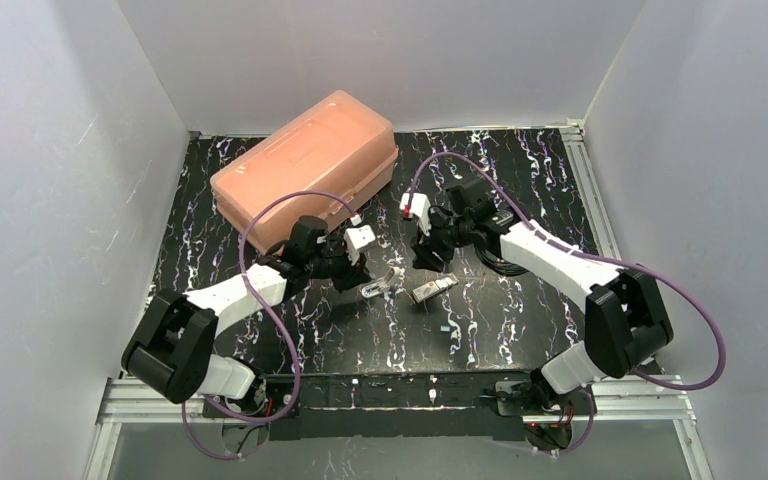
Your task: Load the staples into the stapler
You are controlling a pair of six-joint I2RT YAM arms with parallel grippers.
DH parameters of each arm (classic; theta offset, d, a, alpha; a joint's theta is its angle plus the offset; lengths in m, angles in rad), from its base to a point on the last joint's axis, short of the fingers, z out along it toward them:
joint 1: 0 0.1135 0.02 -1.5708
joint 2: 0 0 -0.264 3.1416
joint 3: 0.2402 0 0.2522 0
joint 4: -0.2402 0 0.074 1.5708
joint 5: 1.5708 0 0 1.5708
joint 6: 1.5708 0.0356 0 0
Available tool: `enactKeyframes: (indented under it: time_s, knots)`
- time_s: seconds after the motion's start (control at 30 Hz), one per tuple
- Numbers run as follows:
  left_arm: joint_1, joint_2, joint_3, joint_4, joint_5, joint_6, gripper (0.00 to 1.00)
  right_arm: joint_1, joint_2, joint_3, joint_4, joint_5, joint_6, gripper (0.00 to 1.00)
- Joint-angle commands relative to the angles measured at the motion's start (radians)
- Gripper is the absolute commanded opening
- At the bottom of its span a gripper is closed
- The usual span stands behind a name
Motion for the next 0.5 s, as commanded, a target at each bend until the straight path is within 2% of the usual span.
enactKeyframes:
  time_s: [0.0, 0.17, 0.47]
  knots:
    - [-0.003, 0.012, -0.024, 0.075, -0.026, -0.066, 0.00, -0.016, -0.051, -0.023, 0.061, 0.009, -0.024, 0.60]
    - [-0.004, 0.017, -0.065, 0.136, -0.040, -0.107, 0.00, -0.034, -0.070, -0.052, 0.084, -0.005, -0.016, 0.59]
    - [-0.022, 0.041, -0.133, 0.241, -0.028, -0.041, 0.00, -0.084, -0.109, -0.115, 0.141, -0.017, -0.009, 0.59]
